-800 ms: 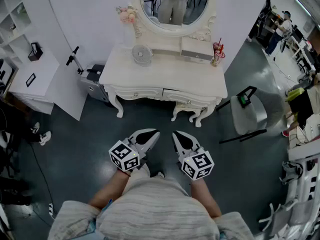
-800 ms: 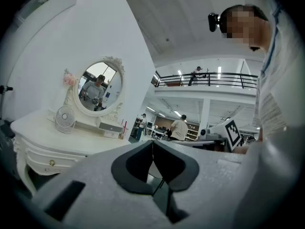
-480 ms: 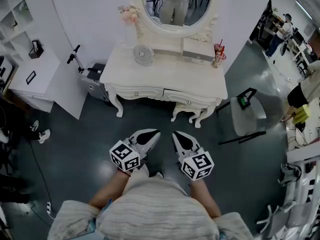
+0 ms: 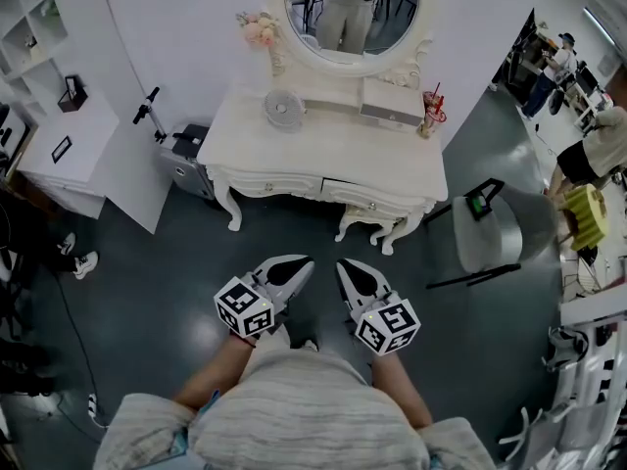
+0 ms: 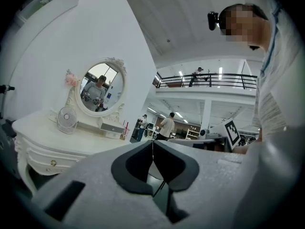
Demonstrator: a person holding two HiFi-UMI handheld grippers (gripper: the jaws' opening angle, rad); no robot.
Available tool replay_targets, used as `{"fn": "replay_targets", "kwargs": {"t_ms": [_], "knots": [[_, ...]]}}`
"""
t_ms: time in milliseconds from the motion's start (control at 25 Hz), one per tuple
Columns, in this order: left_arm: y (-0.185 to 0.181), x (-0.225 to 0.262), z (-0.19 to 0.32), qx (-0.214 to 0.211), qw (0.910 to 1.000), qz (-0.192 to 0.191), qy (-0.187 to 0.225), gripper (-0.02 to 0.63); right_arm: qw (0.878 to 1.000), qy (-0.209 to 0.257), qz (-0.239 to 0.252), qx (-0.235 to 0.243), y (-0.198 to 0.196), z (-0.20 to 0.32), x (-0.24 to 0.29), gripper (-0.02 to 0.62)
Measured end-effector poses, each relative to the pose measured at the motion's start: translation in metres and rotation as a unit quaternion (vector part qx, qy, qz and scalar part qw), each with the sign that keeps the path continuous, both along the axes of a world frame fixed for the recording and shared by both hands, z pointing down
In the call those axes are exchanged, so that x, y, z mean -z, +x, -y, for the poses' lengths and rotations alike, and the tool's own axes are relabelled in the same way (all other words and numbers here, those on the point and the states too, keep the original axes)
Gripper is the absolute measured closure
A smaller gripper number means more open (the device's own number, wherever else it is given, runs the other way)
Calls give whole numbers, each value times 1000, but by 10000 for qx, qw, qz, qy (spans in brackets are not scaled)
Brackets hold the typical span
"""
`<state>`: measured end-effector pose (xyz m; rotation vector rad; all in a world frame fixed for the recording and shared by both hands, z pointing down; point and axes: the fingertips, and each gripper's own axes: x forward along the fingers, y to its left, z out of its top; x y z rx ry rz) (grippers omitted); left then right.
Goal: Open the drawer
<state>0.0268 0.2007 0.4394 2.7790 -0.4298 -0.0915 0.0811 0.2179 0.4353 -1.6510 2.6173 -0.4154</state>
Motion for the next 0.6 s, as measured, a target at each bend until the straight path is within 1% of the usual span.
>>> {"fn": "replay_targets", "kwargs": {"t_ms": [280, 600], "knots": [[0, 0, 21, 20, 10000, -11, -30, 594, 10000, -47, 22, -34, 2, 19, -1, 584], [-3, 3, 59, 2, 10000, -8, -33, 594, 10000, -45, 27, -14, -2, 58, 1, 584]]}}
